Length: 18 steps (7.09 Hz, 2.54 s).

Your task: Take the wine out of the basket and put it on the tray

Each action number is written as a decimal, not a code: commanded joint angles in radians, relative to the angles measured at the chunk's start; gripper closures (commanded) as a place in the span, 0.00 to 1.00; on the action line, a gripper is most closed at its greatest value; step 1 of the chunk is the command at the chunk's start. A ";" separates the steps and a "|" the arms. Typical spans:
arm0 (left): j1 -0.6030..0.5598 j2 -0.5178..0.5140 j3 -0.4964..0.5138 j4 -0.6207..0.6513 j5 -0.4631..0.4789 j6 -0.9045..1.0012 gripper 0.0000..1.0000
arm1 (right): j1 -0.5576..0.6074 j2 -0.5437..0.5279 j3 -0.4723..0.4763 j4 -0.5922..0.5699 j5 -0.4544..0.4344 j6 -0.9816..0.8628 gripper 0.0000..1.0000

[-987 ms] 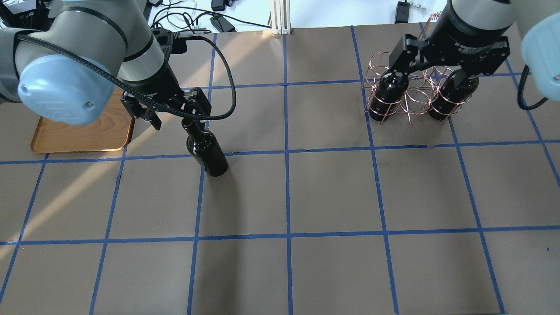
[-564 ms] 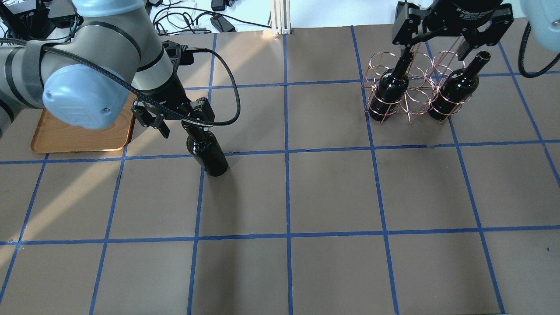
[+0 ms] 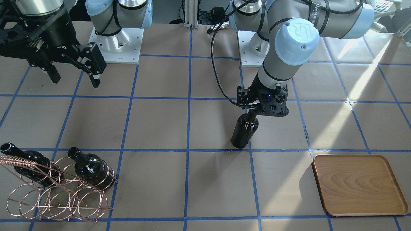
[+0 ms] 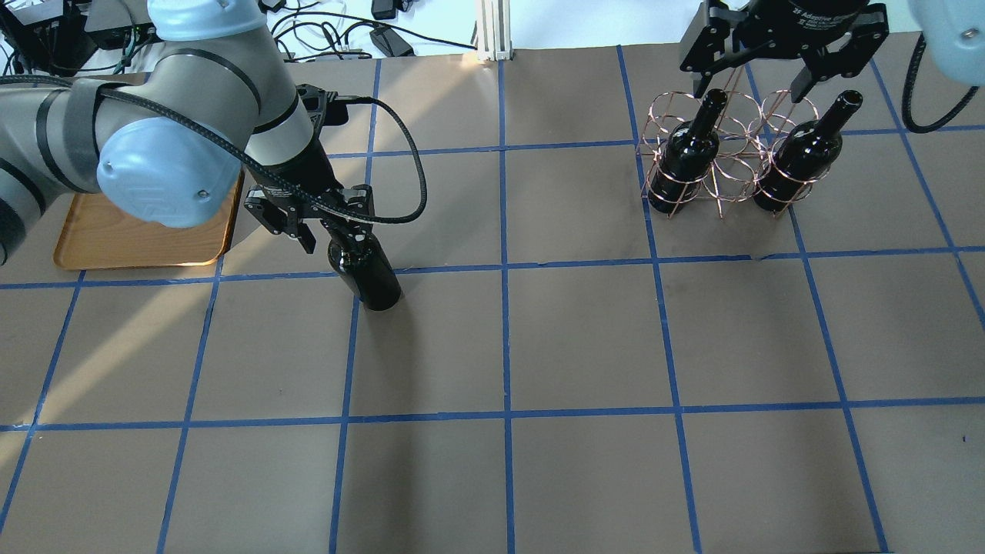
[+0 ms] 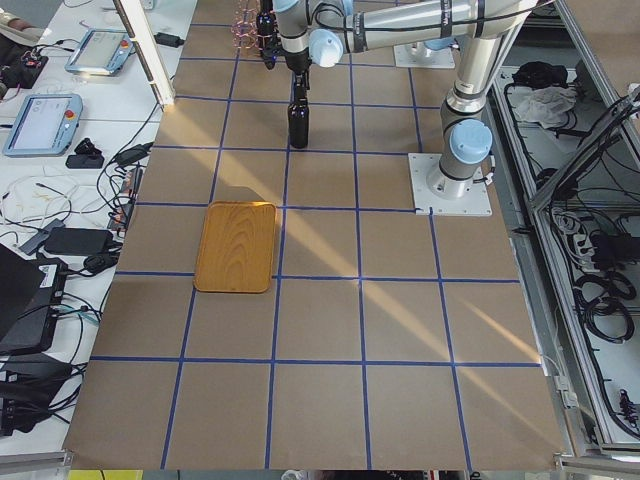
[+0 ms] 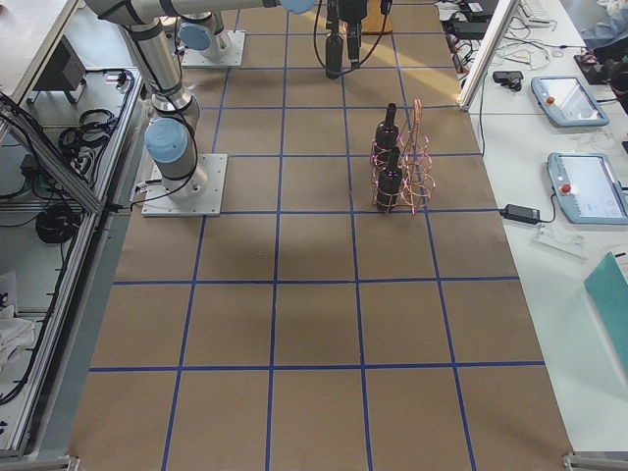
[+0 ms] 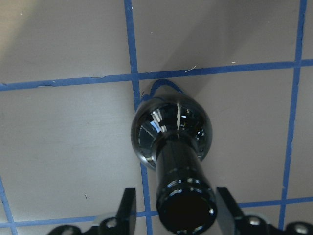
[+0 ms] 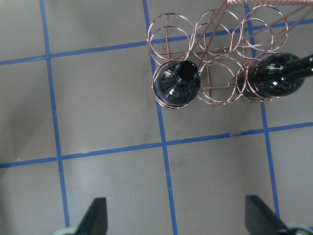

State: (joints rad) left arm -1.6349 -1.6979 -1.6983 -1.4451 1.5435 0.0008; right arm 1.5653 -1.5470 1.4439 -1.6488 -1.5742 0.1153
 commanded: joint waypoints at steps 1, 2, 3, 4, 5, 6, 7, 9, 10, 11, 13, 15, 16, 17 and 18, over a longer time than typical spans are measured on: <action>0.001 -0.009 0.008 0.000 -0.025 0.004 0.95 | -0.002 0.050 -0.066 0.015 0.017 -0.015 0.00; 0.001 -0.011 0.009 0.000 -0.025 0.005 1.00 | -0.002 0.048 -0.066 0.017 0.004 -0.020 0.00; 0.001 -0.011 0.011 0.002 -0.026 0.005 1.00 | -0.002 0.044 -0.063 0.018 0.003 -0.020 0.00; 0.001 -0.009 0.012 0.000 -0.025 -0.002 1.00 | 0.001 0.042 -0.062 0.018 0.002 -0.019 0.00; 0.001 -0.002 0.012 0.000 -0.025 -0.010 0.28 | 0.001 0.041 -0.062 0.015 -0.003 -0.016 0.00; 0.001 0.006 0.012 -0.001 -0.019 -0.013 0.00 | -0.002 0.039 -0.062 0.018 -0.019 -0.017 0.00; 0.001 0.012 0.012 -0.003 -0.011 -0.013 0.00 | -0.002 0.038 -0.060 0.047 -0.023 -0.019 0.00; 0.012 0.006 0.019 0.035 -0.023 -0.013 0.00 | -0.004 0.035 -0.031 0.038 -0.024 -0.031 0.00; 0.012 -0.005 0.020 0.055 -0.023 -0.015 0.01 | -0.005 0.031 -0.024 0.037 -0.027 -0.034 0.00; 0.014 -0.005 0.020 0.058 -0.025 -0.015 0.11 | -0.005 0.031 -0.023 0.038 -0.026 -0.031 0.00; 0.014 -0.006 0.019 0.052 -0.026 -0.015 0.29 | -0.005 0.030 -0.023 0.046 -0.024 -0.031 0.00; 0.012 -0.005 0.017 0.034 -0.022 -0.015 0.29 | -0.004 0.031 -0.023 0.038 -0.020 -0.037 0.00; 0.014 -0.005 0.017 0.031 -0.023 -0.015 0.30 | -0.004 0.031 -0.020 0.023 -0.010 -0.046 0.00; 0.014 -0.005 0.017 0.029 -0.023 -0.015 0.46 | -0.002 0.031 -0.017 0.015 -0.010 -0.043 0.00; 0.014 -0.006 0.019 0.031 -0.022 -0.006 0.72 | -0.002 0.030 -0.017 0.017 -0.009 -0.043 0.00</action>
State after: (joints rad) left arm -1.6216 -1.7031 -1.6810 -1.4142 1.5206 -0.0116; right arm 1.5625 -1.5159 1.4253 -1.6289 -1.5854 0.0723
